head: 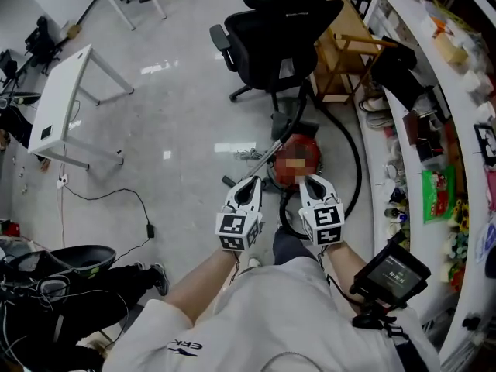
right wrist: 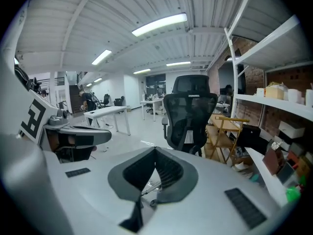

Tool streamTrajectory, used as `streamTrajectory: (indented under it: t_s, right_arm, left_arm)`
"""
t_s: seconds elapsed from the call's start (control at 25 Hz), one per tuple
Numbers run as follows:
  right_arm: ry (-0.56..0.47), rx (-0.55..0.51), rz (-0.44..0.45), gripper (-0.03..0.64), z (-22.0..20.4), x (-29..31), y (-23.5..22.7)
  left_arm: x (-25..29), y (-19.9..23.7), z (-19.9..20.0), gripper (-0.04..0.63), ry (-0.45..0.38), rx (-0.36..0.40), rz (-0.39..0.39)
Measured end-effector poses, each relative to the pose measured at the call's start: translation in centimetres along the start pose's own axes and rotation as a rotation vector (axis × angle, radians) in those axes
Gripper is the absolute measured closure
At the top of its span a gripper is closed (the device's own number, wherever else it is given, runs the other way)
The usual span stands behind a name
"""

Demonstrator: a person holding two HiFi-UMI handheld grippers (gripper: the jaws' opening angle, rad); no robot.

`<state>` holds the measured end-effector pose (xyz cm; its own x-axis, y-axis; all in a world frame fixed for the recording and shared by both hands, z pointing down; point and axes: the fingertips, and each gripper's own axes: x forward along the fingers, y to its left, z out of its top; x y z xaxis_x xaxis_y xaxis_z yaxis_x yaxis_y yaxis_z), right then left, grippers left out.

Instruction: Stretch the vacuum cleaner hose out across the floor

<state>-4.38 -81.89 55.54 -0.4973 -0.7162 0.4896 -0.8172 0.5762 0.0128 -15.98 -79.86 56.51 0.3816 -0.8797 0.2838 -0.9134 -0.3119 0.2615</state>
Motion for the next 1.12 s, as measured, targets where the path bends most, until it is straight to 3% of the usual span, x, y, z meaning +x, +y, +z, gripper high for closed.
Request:
streamTrajectory:
  t_s: [0.32,1.12]
  right_arm:
    - [0.071,0.030,0.024,0.615,-0.6,7.4,-6.1]
    - [0.244,0.098,0.089,0.615,-10.5,22.6,-14.9]
  left_arm:
    - [8.8,2.5,-1.1,0.594,0.090,0.016,0.021]
    - [25.8,6.9,-12.1,0.594,0.264,0.061,0.035]
